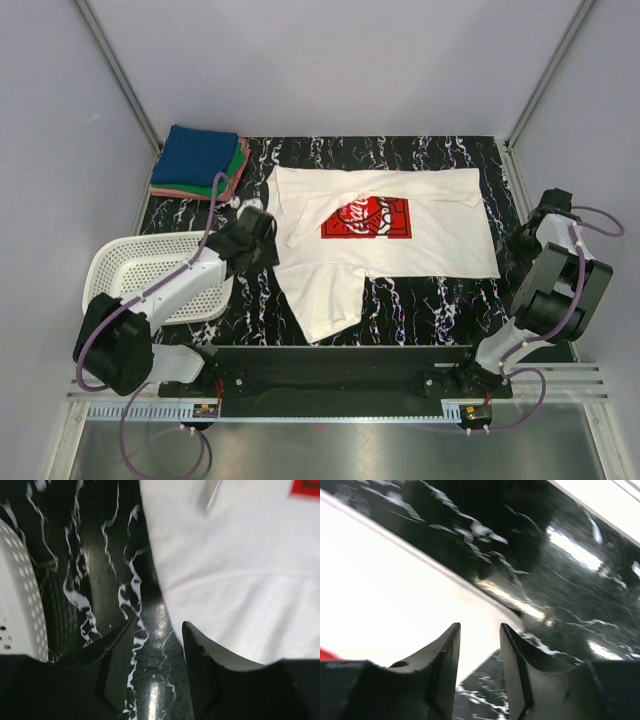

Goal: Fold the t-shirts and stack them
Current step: Fold the tshirt

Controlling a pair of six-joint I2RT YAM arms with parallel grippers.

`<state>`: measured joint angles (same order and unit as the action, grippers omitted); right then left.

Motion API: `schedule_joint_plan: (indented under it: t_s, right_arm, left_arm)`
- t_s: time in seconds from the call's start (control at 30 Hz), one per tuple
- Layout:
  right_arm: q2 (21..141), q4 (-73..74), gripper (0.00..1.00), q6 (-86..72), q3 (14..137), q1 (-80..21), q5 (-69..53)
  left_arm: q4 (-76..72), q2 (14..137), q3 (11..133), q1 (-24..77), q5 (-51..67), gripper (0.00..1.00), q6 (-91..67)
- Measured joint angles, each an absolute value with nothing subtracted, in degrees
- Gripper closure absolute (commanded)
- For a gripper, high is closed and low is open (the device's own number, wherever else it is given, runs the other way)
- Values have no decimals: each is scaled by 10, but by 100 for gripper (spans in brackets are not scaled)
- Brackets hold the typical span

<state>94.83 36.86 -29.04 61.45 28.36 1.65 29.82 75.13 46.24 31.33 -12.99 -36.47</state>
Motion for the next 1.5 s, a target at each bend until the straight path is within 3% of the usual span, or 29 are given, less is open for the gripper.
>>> schedule_joint_plan:
  t_s: [0.23, 0.57, 0.77, 1.0, 1.03, 1.2, 1.27, 1.37, 1.4, 1.43, 1.5]
  right_arm:
    - [977, 360, 44, -316, 733, 269, -51]
    - [1196, 347, 41, -328, 955, 215, -108]
    - [1229, 310, 47, -258, 959, 201, -138]
    - [1241, 275, 58, -198, 955, 200, -167]
    - [1243, 272, 64, -187, 955, 200, -172]
    - [1248, 262, 63, -113, 955, 200, -200]
    - [1253, 260, 62, -84, 959, 200, -207]
    - [1272, 265, 62, -54, 978, 203, -215]
    - [1276, 265, 62, -47, 982, 204, -218]
    - [1278, 265, 62, -41, 982, 206, -217]
    - [1279, 267, 64, -32, 982, 209, -217]
  left_arm:
    - [289, 871, 694, 251, -117, 48, -311]
    - [312, 1084, 812, 249, -88, 47, -244]
    - [316, 1127, 817, 256, -82, 46, -227]
    - [324, 1161, 841, 272, -95, 46, -210]
    - [324, 1162, 841, 273, -96, 46, -209]
    - [324, 1165, 843, 273, -99, 47, -206]
    - [322, 1169, 843, 273, -100, 52, -204]
    - [319, 1175, 844, 273, -99, 71, -202]
    - [319, 1176, 846, 273, -100, 87, -200]
    - [319, 1176, 849, 273, -102, 94, -198]
    - [323, 1180, 858, 274, -108, 100, -195]
